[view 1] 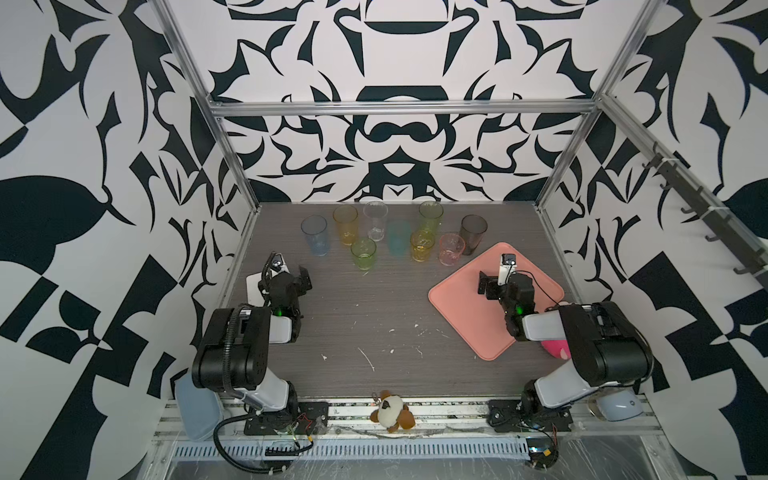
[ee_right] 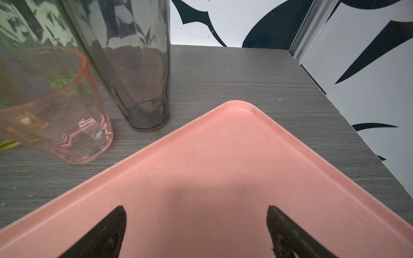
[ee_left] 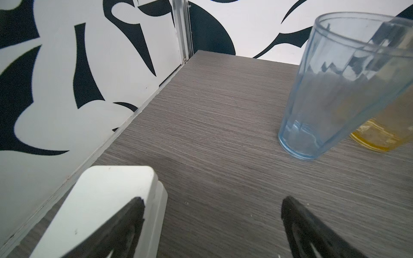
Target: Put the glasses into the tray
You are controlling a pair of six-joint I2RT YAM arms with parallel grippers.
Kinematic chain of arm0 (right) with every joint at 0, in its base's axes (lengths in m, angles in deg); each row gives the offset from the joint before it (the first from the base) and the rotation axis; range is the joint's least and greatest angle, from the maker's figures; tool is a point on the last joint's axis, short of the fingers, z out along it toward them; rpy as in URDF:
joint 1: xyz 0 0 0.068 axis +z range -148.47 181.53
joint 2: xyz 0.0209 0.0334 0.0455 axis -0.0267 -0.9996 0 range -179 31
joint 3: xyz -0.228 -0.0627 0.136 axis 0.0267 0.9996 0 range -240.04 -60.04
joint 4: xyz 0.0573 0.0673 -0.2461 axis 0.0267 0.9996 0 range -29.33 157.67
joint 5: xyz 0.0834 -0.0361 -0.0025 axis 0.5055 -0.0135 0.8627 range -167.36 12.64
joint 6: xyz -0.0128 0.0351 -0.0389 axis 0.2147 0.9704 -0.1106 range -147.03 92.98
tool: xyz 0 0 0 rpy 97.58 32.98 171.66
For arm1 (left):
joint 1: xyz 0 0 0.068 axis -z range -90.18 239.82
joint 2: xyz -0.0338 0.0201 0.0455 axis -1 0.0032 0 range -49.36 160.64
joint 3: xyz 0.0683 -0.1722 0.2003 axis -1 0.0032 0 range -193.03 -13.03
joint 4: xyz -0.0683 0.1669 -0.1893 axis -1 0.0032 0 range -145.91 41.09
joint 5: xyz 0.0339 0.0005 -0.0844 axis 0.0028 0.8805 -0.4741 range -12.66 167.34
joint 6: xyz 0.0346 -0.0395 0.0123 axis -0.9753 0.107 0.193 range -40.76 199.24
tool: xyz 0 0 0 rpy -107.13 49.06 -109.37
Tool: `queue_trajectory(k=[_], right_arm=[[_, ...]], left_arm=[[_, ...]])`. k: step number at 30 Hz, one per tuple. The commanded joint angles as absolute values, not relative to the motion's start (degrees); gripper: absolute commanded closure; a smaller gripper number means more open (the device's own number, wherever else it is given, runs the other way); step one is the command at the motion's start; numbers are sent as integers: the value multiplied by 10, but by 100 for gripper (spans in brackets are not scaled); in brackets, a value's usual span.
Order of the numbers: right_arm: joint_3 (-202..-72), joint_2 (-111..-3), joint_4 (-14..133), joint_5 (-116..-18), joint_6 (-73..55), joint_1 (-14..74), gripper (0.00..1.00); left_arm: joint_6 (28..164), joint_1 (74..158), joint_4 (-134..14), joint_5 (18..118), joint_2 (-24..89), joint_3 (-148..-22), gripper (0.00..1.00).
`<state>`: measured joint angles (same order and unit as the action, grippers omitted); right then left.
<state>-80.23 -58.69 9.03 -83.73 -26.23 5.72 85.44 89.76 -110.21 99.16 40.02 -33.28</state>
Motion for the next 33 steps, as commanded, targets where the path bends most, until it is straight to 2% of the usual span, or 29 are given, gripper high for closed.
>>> queue_trajectory(k=[1, 33], right_arm=[[-800, -582, 77, -835, -266, 55, 0], [-799, -572, 80, -833, -272, 55, 0]], left_arm=[[862, 895, -1103, 992, 399, -335, 0], [863, 896, -1112, 996, 393, -331, 1]])
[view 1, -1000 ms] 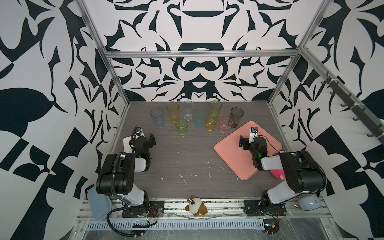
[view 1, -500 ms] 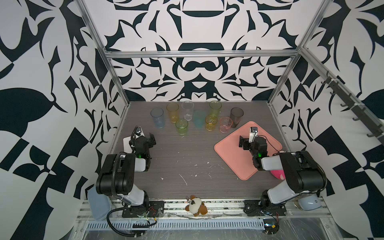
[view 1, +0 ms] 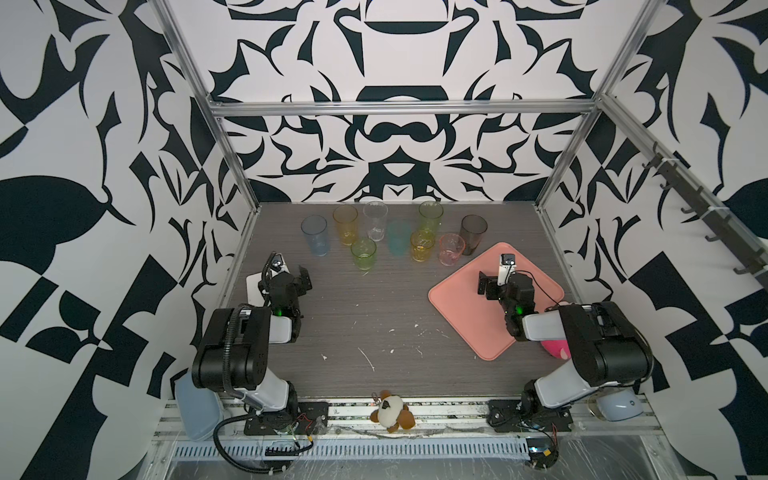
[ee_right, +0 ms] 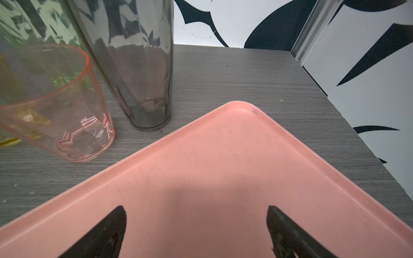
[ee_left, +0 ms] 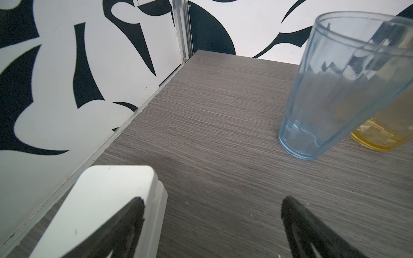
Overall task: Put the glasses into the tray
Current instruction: 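Move the right gripper to the pink tray corner nearest it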
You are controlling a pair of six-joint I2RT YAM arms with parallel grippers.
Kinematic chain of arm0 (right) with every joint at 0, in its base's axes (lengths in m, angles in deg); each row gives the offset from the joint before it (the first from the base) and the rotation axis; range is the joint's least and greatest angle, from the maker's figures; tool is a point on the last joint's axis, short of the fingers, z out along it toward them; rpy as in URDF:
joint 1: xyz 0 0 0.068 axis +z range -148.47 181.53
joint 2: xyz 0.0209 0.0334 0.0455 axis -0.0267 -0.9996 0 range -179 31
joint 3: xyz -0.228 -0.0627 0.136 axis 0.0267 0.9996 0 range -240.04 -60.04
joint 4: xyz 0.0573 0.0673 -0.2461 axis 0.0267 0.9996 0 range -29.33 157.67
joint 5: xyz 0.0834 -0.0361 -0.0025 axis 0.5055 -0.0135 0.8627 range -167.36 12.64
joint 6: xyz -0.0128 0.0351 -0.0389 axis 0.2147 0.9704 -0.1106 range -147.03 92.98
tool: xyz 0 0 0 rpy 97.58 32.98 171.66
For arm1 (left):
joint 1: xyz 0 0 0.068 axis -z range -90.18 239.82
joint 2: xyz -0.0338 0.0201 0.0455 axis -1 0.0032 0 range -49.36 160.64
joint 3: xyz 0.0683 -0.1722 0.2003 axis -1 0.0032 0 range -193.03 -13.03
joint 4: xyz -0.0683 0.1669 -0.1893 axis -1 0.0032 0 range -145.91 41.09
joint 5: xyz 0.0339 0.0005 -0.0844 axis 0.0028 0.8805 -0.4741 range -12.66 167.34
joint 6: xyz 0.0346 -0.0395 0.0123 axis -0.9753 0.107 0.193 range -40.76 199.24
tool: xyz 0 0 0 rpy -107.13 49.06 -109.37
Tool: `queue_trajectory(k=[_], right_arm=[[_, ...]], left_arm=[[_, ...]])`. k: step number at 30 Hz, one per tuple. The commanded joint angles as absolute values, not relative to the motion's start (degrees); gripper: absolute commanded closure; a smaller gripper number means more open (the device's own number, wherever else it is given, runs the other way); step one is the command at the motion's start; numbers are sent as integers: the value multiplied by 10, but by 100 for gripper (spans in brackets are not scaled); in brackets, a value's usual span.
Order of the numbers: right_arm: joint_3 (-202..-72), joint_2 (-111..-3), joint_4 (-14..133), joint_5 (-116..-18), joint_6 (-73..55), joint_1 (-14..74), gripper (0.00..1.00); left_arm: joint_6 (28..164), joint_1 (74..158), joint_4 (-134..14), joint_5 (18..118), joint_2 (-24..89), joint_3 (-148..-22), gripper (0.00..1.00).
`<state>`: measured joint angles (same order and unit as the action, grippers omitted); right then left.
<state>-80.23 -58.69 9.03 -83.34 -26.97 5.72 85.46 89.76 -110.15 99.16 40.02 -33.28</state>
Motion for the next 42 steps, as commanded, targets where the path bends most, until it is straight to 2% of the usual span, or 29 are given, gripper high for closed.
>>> queue_trajectory(k=[1, 4, 9, 12, 15, 17, 19, 25, 28, 35, 42], right_arm=[[-799, -563, 86, -836, -271, 55, 0], [-800, -520, 121, -853, -263, 55, 0], [-822, -411, 241, -879, -243, 55, 0], [-866, -345, 360, -912, -190, 56, 0], [-937, -308, 524, -934, -96, 55, 0], [-982, -301, 613, -923, -45, 56, 0], [-1011, -301, 666, -865, -36, 55, 0], [-1064, -309, 770, -660, -49, 56, 0], [-1075, -316, 803, -618, -47, 78, 0], [-1106, -358, 890, -706, -74, 235, 0], [-1121, -429, 909, -814, -58, 363, 0]], left_arm=[[862, 896, -1108, 988, 382, -328, 0], [871, 897, -1050, 1009, 325, -330, 0], [918, 897, -872, 1053, 191, -368, 1], [977, 897, -795, 1065, 120, -388, 1], [1091, 897, -628, 1092, 70, -447, 1], [1160, 898, -510, 1100, 61, -499, 1], [1183, 898, -474, 1073, 62, -522, 1], [1206, 898, -464, 943, 54, -549, 1], [1171, 898, -481, 913, 60, -552, 0], [1119, 898, -549, 845, 46, -502, 1], [1100, 898, -564, 755, 60, -503, 1]])
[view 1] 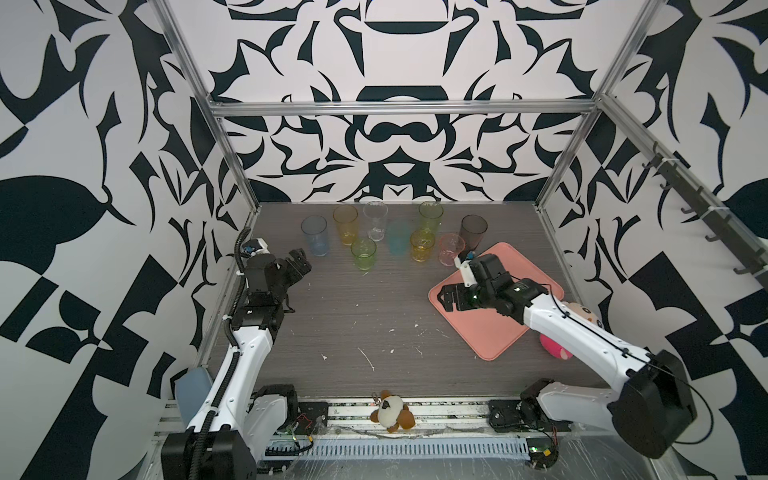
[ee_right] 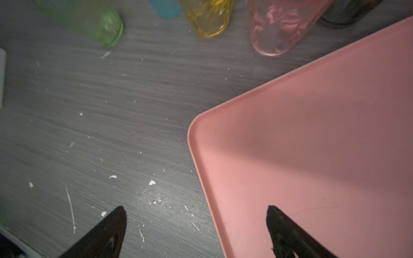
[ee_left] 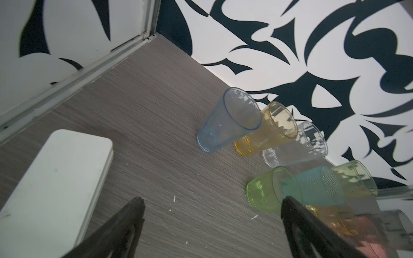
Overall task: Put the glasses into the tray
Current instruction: 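Move the right gripper to the pink tray corner nearest it, then grip the tray corner with the right gripper and drag it toward the left arm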
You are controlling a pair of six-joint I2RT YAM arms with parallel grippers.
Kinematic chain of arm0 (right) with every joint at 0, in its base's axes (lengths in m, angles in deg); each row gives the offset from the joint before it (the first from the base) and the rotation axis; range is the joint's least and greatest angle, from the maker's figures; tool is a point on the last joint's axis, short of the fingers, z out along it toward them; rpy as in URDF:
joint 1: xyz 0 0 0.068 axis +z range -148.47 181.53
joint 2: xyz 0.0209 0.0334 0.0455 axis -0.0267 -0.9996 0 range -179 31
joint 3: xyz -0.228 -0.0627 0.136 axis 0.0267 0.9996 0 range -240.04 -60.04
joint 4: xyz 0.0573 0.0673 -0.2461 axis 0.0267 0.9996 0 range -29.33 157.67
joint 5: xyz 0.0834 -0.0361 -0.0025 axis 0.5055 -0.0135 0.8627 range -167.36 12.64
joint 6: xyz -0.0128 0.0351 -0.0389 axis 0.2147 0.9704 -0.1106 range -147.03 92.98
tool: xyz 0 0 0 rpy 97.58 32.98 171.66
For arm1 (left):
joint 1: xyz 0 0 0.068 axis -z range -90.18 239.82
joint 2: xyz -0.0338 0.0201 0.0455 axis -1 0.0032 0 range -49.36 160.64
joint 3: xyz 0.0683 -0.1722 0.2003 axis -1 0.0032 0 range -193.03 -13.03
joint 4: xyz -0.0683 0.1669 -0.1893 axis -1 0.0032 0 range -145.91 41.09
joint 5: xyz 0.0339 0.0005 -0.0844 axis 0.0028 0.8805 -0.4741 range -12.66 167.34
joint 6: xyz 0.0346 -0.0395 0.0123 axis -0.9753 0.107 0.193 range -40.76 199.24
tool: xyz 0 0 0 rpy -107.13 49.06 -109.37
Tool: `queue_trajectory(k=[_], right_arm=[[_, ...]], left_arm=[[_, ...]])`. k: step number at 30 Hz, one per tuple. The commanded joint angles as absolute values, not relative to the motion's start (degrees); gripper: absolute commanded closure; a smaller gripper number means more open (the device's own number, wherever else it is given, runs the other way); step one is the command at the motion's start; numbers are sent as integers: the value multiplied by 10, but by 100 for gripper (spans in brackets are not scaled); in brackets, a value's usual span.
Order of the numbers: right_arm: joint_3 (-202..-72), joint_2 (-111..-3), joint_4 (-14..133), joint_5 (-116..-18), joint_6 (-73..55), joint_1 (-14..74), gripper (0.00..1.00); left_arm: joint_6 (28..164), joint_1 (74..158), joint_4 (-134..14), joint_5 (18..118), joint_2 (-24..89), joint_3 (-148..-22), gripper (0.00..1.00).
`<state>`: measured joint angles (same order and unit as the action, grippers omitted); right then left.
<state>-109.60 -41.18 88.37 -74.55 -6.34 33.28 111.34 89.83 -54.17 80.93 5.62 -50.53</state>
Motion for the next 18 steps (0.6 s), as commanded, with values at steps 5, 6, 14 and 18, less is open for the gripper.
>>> queue_trajectory(k=[5, 6, 14, 18], right_arm=[[-1127, -480, 908, -847, -30, 409, 2], [-1127, -487, 907, -848, -26, 414, 3], [-1144, -548, 914, -871, -8, 435, 23], [-1149, -567, 916, -878, -4, 440, 34]], left_arm=[[1097, 898, -563, 735, 72, -507, 0], [1098, 898, -563, 732, 75, -507, 0], [1101, 898, -572, 702, 100, -513, 1], [1101, 899, -570, 696, 104, -517, 0]])
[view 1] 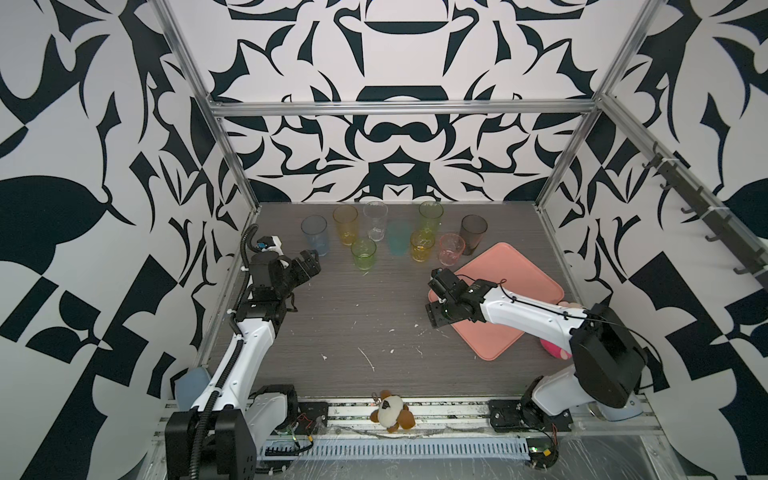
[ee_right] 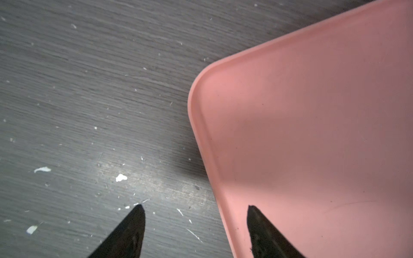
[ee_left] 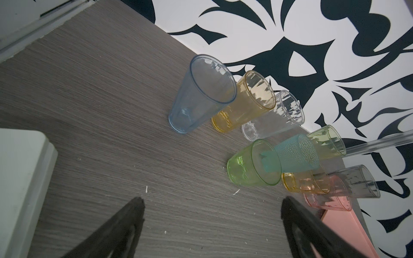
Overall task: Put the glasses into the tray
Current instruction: 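Grip the tray corner with the right gripper and drag it toward the left arm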
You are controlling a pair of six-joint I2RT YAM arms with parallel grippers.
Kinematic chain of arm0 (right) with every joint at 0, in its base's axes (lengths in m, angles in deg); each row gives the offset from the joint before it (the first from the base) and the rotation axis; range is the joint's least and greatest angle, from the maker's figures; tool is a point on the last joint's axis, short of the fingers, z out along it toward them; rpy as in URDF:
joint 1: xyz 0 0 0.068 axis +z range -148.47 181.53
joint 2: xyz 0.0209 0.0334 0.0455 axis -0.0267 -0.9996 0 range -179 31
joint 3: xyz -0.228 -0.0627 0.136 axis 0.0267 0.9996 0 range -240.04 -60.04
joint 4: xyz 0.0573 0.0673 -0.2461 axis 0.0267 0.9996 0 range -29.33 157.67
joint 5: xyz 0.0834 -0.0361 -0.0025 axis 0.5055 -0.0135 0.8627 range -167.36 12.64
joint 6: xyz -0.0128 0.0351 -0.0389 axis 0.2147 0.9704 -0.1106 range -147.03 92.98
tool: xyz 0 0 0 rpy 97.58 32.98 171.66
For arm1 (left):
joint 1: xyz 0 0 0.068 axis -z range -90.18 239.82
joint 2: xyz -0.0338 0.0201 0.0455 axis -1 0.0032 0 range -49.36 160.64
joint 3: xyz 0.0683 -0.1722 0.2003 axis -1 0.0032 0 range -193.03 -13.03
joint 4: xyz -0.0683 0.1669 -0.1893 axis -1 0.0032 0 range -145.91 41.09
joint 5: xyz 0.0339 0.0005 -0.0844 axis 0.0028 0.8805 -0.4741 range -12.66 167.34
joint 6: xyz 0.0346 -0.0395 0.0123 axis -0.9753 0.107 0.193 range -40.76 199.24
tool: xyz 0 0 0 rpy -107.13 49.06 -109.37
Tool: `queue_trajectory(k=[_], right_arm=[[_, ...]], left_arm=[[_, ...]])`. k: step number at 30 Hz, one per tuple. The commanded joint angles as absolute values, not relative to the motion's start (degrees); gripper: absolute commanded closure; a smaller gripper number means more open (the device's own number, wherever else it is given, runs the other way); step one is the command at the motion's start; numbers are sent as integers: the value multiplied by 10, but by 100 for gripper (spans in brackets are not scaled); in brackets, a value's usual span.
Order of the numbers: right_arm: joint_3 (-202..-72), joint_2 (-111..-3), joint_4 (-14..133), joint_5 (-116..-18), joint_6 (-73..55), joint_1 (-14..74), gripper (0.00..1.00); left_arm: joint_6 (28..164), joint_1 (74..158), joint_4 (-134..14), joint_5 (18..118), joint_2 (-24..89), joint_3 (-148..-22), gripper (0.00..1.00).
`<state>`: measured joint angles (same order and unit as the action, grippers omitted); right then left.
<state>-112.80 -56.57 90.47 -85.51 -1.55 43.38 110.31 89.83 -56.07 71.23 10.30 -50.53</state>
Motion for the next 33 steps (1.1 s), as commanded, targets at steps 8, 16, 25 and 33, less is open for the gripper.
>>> queue_trajectory(k=[8, 16, 25, 33], right_arm=[[-1155, -601, 912, -899, -3, 441, 50], [-1154, -620, 915, -903, 4, 443, 57], [-1161, -655, 919, -905, 7, 447, 67], [-1179, -683, 909, -895, 2, 461, 76]], left_arm=[[1101, 898, -565, 696, 101, -520, 1], [1100, 898, -559, 696, 100, -520, 0], [1100, 899, -555, 696, 99, -520, 0], [1098, 899, -548, 696, 92, -520, 1]])
